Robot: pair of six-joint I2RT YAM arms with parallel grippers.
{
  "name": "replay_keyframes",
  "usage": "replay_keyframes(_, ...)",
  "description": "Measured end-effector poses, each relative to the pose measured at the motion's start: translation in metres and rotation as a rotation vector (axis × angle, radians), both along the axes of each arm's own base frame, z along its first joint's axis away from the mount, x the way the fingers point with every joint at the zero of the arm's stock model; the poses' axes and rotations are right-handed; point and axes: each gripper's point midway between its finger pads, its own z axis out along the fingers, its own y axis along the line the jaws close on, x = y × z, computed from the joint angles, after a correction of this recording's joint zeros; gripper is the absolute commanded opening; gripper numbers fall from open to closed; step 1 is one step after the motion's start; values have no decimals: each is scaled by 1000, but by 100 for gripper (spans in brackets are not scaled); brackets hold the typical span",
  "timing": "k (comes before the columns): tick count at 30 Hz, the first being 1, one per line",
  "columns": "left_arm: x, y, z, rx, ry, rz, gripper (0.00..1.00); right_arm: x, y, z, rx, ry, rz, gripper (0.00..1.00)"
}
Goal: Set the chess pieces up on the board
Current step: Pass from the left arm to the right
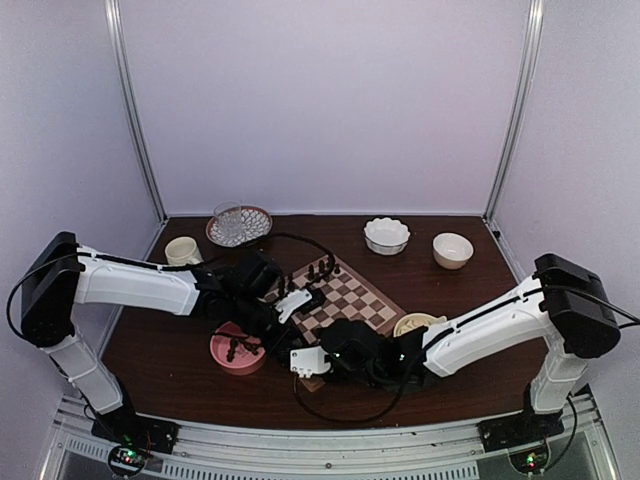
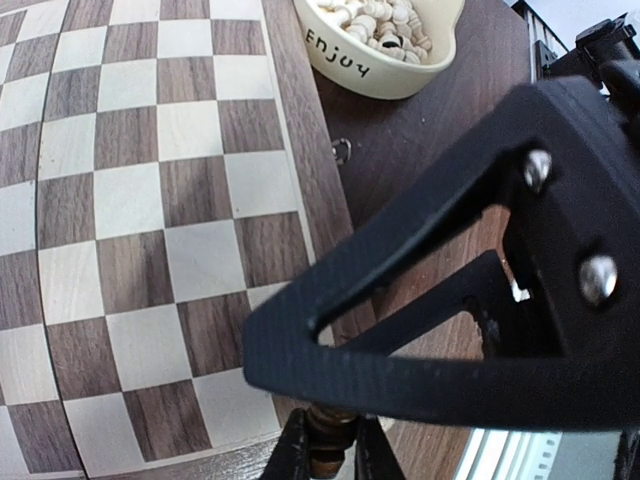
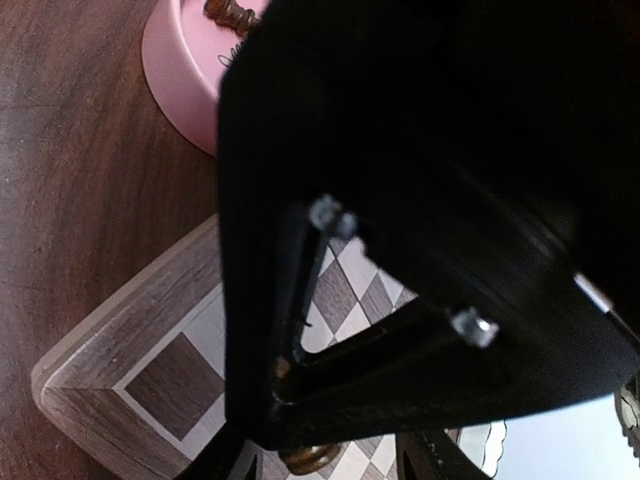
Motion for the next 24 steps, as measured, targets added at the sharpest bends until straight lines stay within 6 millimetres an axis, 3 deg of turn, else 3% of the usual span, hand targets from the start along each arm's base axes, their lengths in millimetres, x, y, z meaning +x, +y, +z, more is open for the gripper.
replay_keyframes(2, -1, 0, 0, 2, 5, -1, 3, -3, 3, -3, -10, -2, 7, 41)
replay_keyframes(10, -2, 0, -1, 4, 14, -3, 8, -6, 5, -13, -66, -34, 7, 9)
replay_keyframes(16, 1, 0, -2, 7, 11, 11, 26, -6, 3, -17, -77, -27, 1, 0)
replay_keyframes(21, 11, 5, 0, -8, -4, 74, 35, 1, 2, -14, -33, -8, -34, 0)
replay_keyframes(24, 15, 17, 6, -30, -19, 121, 46, 6, 1, -12, 8, 28, -48, 0)
